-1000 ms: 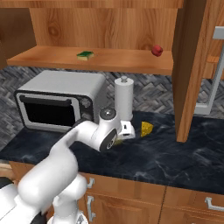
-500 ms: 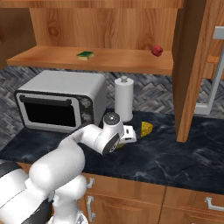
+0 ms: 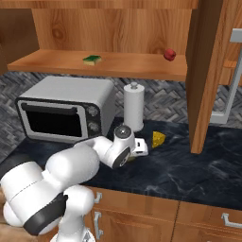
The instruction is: Pick the sponge and sponge from the cabinet and place them on the counter.
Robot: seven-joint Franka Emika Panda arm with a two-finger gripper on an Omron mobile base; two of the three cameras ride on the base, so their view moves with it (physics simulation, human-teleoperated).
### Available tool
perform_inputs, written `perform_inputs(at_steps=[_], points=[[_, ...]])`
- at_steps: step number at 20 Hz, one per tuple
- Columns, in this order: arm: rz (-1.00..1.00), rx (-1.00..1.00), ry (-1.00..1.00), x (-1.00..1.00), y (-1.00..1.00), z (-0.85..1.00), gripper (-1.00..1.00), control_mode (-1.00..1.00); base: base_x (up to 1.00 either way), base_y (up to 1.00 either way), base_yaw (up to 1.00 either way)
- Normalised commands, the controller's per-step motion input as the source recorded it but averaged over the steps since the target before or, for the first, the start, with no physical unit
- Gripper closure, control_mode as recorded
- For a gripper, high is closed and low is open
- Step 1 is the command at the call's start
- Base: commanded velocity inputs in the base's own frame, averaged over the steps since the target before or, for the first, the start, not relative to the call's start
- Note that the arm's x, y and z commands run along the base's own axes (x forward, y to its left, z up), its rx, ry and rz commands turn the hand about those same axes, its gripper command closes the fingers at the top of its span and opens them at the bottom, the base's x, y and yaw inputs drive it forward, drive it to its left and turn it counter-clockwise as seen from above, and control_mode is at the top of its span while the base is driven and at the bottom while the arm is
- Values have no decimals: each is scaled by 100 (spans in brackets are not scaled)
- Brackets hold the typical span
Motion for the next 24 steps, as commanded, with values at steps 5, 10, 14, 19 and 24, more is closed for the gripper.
perform_inputs(at_steps=[5,10,14,19,24], points=[[0,1,0,15,-5,-21,100,-100,0,0,0],[0,0,0,12,-2,-25,100,-100,0,0,0],[0,0,1,12,-2,-26,100,-100,0,0,0],[0,0,1,11,-1,-27,100,-100,0,0,0],[0,0,1,9,-1,-28,100,-100,0,0,0]])
